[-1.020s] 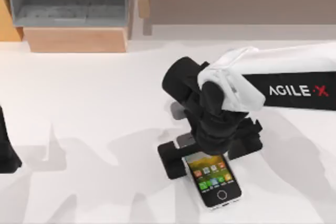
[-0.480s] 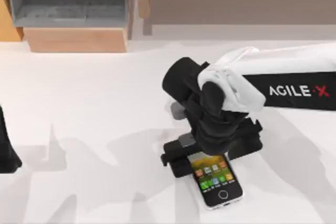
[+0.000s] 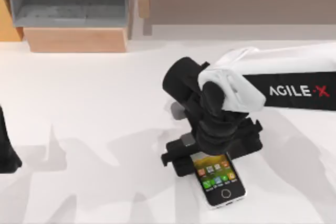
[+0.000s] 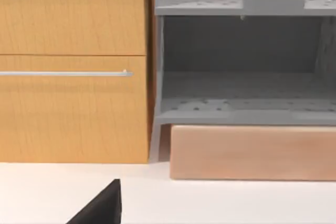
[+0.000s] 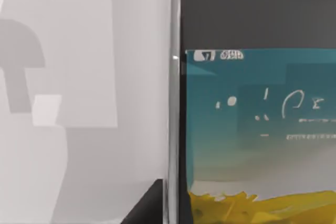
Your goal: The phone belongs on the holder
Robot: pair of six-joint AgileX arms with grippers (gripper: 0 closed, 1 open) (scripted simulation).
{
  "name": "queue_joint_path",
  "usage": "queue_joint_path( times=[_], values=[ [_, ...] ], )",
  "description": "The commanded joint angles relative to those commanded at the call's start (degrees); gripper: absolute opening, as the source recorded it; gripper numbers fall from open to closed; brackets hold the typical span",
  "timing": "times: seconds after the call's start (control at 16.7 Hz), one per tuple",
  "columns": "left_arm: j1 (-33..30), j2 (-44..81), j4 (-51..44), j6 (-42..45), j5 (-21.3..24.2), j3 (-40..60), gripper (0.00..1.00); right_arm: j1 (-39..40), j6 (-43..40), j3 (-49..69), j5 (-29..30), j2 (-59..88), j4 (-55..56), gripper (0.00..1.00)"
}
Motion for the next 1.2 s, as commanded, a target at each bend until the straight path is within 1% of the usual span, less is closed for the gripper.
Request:
queue_joint_path(
  times=[0.24, 0.3, 0.66, 0.9, 1.08, 1.2],
  values=[
    [0.0, 0.0, 0.0, 0.0, 0.0, 0.0, 1.0, 0.0, 0.0, 0.0, 0.0, 0.0, 0.0, 0.0],
    [0.0, 0.0, 0.0, 0.0, 0.0, 0.0, 1.0, -0.1, -0.1, 0.5, 1.2, -3.0, -2.2, 0.0],
    [0.0, 0.0, 0.0, 0.0, 0.0, 0.0, 1.0, -0.1, -0.1, 2.5, 1.2, -4.9, -6.1, 0.0],
    [0.0, 0.0, 0.0, 0.0, 0.0, 0.0, 1.0, -0.1, 0.0, 2.4, 1.2, -4.6, -6.1, 0.0],
    [0.0, 0.0, 0.0, 0.0, 0.0, 0.0, 1.0, -3.0, -3.0, 3.6, -1.6, -7.0, -4.6, 0.0],
    [0.0, 0.0, 0.0, 0.0, 0.0, 0.0, 1.0, -7.8, -7.6, 3.6, -6.1, -10.1, -1.8, 0.0]
  ],
)
